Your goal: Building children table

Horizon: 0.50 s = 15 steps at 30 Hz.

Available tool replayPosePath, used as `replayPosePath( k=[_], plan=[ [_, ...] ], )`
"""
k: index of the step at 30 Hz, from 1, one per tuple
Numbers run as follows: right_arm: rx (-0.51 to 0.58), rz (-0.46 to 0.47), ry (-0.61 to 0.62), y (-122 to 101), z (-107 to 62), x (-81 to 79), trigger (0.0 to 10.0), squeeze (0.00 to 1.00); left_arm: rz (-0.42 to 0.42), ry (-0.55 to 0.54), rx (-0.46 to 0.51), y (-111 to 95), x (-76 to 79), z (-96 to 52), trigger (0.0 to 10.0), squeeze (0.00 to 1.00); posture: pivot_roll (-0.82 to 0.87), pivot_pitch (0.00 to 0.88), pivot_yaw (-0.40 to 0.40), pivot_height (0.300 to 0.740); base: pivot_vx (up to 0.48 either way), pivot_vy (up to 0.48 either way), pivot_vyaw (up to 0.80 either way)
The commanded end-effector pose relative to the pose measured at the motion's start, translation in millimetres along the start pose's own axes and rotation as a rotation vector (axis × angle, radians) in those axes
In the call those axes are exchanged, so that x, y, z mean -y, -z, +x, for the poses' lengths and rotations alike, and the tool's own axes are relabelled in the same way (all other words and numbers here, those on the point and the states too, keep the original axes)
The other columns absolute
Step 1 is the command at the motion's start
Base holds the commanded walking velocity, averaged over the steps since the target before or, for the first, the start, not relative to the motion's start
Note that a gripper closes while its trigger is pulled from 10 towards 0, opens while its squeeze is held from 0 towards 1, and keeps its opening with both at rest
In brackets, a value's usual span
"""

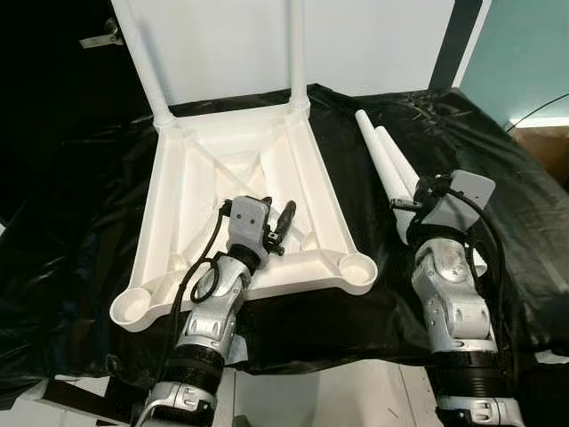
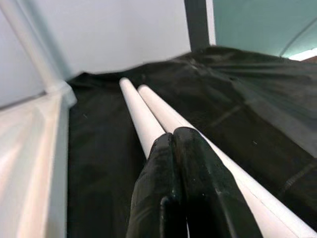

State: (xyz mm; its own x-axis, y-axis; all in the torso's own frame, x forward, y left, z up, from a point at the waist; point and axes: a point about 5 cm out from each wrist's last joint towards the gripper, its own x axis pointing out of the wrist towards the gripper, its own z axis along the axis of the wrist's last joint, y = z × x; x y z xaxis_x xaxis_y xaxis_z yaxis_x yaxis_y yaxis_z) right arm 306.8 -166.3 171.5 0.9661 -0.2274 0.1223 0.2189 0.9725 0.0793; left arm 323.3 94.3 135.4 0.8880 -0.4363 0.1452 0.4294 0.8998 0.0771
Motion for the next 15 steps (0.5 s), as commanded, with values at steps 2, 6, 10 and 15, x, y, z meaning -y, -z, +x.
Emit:
replayPosePath(
  k=[2, 6, 10, 15],
  plan=[
    [-0.059, -0.160, -0.013, 12.4, -8.7, 5.1, 10.0, 0.00, -0.011, -0.097, -0.044, 12.3, -5.6, -2.4, 10.0, 0.00, -0.12, 0.027, 0.024, 0.740, 0.000, 0.000, 0.00],
    [-0.071, -0.215, 0.021, 14.4, -12.2, 14.0, 10.0, 0.00, -0.018, -0.050, -0.052, 13.1, 4.1, 3.5, 10.0, 0.00, -0.13, 0.023, 0.032, 0.740, 0.000, 0.000, 0.00],
    [-0.074, -0.282, 0.024, 10.5, -11.8, 16.7, 10.0, 0.00, -0.001, 0.001, -0.032, 7.8, 12.5, 11.7, 10.0, 0.00, -0.13, 0.028, 0.040, 0.740, 0.000, 0.000, 0.00],
    [-0.054, -0.572, -0.076, 14.1, -15.2, 14.7, 10.0, 0.11, 0.051, 0.063, -0.002, -2.3, 25.8, 28.2, 10.0, 0.00, -0.13, 0.032, 0.042, 0.740, 0.000, 0.000, 0.00]
  ],
)
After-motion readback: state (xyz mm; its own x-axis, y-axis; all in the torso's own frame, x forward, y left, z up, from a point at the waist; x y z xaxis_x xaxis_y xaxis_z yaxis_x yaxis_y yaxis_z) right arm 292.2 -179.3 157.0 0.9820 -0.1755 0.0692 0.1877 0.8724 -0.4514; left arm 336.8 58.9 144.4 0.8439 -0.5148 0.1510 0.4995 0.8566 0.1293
